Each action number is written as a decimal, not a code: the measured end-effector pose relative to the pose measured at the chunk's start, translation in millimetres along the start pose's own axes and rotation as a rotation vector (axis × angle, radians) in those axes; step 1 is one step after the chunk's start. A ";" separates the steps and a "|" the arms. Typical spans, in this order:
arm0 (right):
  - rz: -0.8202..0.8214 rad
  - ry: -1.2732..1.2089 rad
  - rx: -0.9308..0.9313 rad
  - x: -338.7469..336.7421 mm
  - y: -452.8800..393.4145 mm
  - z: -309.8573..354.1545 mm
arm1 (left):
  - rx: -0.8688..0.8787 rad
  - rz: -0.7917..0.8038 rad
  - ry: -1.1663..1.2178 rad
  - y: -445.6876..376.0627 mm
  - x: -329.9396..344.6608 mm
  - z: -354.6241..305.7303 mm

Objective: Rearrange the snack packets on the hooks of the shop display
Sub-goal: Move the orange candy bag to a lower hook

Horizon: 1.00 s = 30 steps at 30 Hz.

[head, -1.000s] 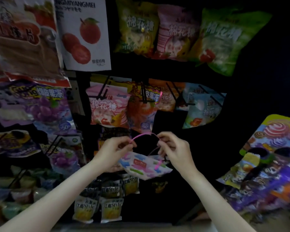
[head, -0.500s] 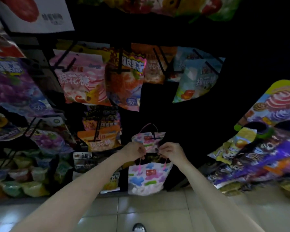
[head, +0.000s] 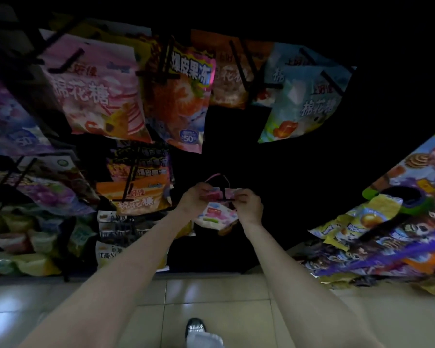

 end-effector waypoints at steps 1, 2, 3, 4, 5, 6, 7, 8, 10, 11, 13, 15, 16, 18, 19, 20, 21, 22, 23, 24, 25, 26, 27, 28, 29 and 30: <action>0.034 -0.023 -0.013 0.3 -3.3 0.6 | 0.037 -0.029 -0.149 -2.7 0.2 0.9; 0.067 -0.019 -0.021 0.2 -5.4 1.6 | 0.099 -0.040 -0.370 0.8 2.8 -6.9; 0.087 0.008 -0.040 0.7 -7.9 2.1 | 0.147 -0.002 -0.518 3.5 8.2 -9.5; 0.103 0.063 -0.058 1.6 -10.9 2.2 | 0.147 0.034 -0.594 4.4 10.6 -2.9; 0.125 0.111 -0.077 3.0 -14.2 2.8 | 0.098 0.049 -0.571 0.6 10.9 6.1; 0.152 0.156 -0.082 4.4 -17.4 3.6 | 0.091 0.080 -0.580 -1.7 12.4 9.6; 0.178 0.188 -0.086 6.1 -20.9 4.1 | 0.075 0.144 -0.528 -2.6 15.4 11.2; 0.207 0.212 -0.083 6.3 -23.4 6.1 | 0.050 0.204 -0.481 -5.1 18.5 12.3; 0.260 0.233 -0.072 7.9 -27.7 8.2 | -0.020 0.277 -0.483 -10.2 22.2 13.7; 0.286 0.251 -0.070 8.6 -30.1 8.0 | -0.039 0.298 -0.503 -9.8 23.6 12.0; 0.352 0.314 -0.068 12.2 -33.9 5.5 | -0.061 0.366 -0.527 -10.6 27.9 14.7; 0.404 0.385 -0.046 16.3 -35.1 1.5 | -0.092 0.424 -0.564 -11.2 26.5 22.4; 0.420 0.400 -0.037 19.0 -34.5 0.5 | -0.106 0.416 -0.560 -11.2 22.2 25.5; 0.444 0.404 -0.051 23.9 -31.2 0.7 | -0.119 0.381 -0.548 -7.9 9.1 27.7; 0.447 0.421 -0.069 25.4 -29.3 2.1 | -0.106 0.349 -0.562 -6.1 2.2 26.8; 0.438 0.440 -0.087 24.7 -26.8 3.9 | -0.084 0.316 -0.588 -2.8 -2.2 24.4; 0.409 0.447 -0.109 22.7 -25.6 5.7 | -0.055 0.275 -0.611 1.1 -6.4 19.8; 0.367 0.450 -0.130 19.2 -24.4 8.9 | -0.015 0.206 -0.626 5.6 -10.8 13.2; 0.317 0.447 -0.153 14.7 -23.3 12.9 | 0.031 0.103 -0.635 10.6 -17.6 4.4; 0.270 0.443 -0.162 9.5 -20.1 18.7 | 0.071 -0.004 -0.636 17.9 -24.9 -4.8; 0.222 0.438 -0.180 4.5 -16.8 24.9 | 0.092 -0.073 -0.596 27.1 -32.3 -12.8; 0.175 0.436 -0.214 -0.1 -13.0 33.7 | 0.109 -0.094 -0.522 37.0 -38.7 -20.0; 0.137 0.427 -0.262 -2.6 -8.7 43.8 | 0.137 -0.085 -0.445 47.9 -45.0 -25.8; 0.116 0.408 -0.312 -2.6 -2.5 56.1 | 0.186 -0.093 -0.413 60.5 -52.8 -31.8; 0.117 0.387 -0.356 1.5 4.6 68.6 | 0.247 -0.131 -0.425 73.9 -62.7 -39.0; 0.137 0.378 -0.394 9.3 12.2 81.3 | 0.299 -0.182 -0.447 87.1 -74.5 -44.2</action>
Point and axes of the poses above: each hand's wrist, its own y-axis away from the middle knuckle, its own x-axis out of the palm, z = x × y, the point moved 6 cm from there along -y, towards the middle knuckle, and after that the axes turned 4 degrees about z, right-handed, at the moved point
